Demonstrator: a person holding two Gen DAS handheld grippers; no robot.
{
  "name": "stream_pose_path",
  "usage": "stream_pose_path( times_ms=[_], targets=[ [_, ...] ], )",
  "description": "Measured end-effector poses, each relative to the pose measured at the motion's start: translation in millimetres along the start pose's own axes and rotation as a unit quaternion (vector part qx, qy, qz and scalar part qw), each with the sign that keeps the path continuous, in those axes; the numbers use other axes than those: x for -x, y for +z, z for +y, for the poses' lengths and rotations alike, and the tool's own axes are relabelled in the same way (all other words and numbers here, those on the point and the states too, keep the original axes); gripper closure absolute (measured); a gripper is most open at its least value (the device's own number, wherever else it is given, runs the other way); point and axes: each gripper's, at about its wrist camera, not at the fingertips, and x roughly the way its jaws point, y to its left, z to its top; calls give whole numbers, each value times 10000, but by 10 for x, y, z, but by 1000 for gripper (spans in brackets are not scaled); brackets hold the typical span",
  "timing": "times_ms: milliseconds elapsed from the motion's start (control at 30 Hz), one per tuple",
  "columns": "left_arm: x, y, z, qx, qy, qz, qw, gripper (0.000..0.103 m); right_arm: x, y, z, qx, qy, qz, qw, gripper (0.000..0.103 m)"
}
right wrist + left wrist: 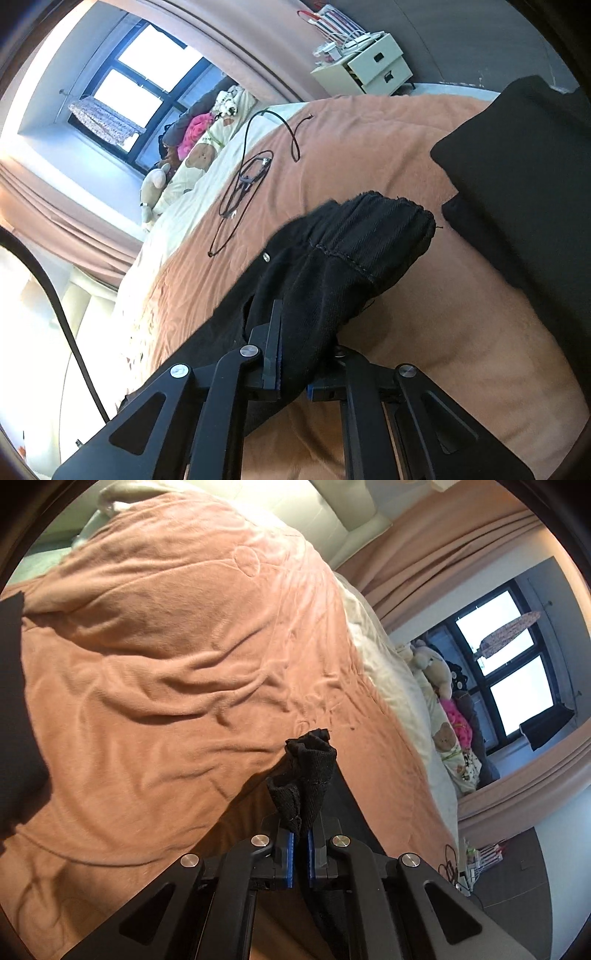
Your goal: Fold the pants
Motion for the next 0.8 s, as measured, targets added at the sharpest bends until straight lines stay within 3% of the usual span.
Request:
stream_pose_path(
  times_ms=[800],
  targets=[
    [1731, -743, 836, 191, 155, -90, 9997, 98, 879, -313, -360, 43, 326, 172, 9993, 98]
  ],
)
